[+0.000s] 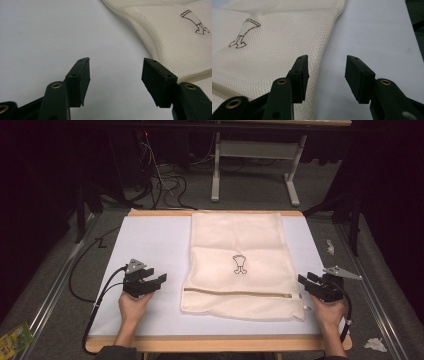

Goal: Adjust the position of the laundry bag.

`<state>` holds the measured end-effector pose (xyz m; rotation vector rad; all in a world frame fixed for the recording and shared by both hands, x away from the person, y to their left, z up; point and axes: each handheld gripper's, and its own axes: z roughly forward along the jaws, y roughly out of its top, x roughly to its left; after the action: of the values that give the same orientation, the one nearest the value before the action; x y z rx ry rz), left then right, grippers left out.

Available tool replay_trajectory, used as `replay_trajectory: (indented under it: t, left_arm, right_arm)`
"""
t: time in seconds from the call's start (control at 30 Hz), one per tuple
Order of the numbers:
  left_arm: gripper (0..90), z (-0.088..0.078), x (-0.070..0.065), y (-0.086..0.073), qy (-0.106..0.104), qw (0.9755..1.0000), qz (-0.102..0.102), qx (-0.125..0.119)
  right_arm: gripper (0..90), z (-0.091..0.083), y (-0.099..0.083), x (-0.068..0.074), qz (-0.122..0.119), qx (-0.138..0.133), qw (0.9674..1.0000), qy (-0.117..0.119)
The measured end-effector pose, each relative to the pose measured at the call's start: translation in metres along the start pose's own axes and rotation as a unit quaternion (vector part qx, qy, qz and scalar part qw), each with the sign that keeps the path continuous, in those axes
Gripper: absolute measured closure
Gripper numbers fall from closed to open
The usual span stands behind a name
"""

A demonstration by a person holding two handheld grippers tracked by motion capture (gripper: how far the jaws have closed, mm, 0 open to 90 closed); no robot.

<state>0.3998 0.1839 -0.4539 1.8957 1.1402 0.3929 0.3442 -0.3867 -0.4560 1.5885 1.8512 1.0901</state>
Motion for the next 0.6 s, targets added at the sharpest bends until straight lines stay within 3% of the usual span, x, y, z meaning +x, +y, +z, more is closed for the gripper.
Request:
replay_trajectory:
  t: [0.07, 0.2, 0.27, 0.33, 0.4, 0.5, 0.6]
  left_arm:
    - [39.9, 0.004, -0.005, 0.002, -0.012, 0.9999, -0.006, 0.001]
    - [39.7, 0.01, -0.015, 0.007, -0.016, 0.9998, 0.009, 0.009]
    - [39.5, 0.012, -0.018, 0.009, -0.028, 0.9996, 0.004, 0.009]
    - [39.4, 0.015, -0.024, 0.012, -0.027, 0.9995, 0.011, 0.012]
    - [39.2, 0.02, -0.031, 0.014, -0.035, 0.9992, 0.012, 0.014]
    - [39.2, 0.023, -0.037, 0.015, -0.026, 0.999, 0.026, 0.024]
    - [39.1, 0.027, -0.044, 0.018, -0.037, 0.9984, 0.031, 0.031]
  right_arm:
    - [56.3, 0.0, 0.001, 0.002, 0.001, 0.005, 1.0, 0.005]
    - [57.0, 0.002, 0.004, 0.005, -0.006, 0.011, 0.9999, 0.008]
    - [57.0, 0.003, 0.004, 0.005, -0.005, 0.013, 0.9999, 0.01]
    - [56.8, 0.005, 0.005, 0.007, 0.004, 0.019, 0.9997, 0.013]
    - [56.5, 0.007, 0.007, 0.009, -0.004, 0.025, 0.9996, 0.012]
    - [55.7, 0.009, 0.008, 0.011, -0.005, 0.03, 0.9994, 0.014]
    - [54.9, 0.011, 0.009, 0.015, -0.009, 0.037, 0.9992, 0.015]
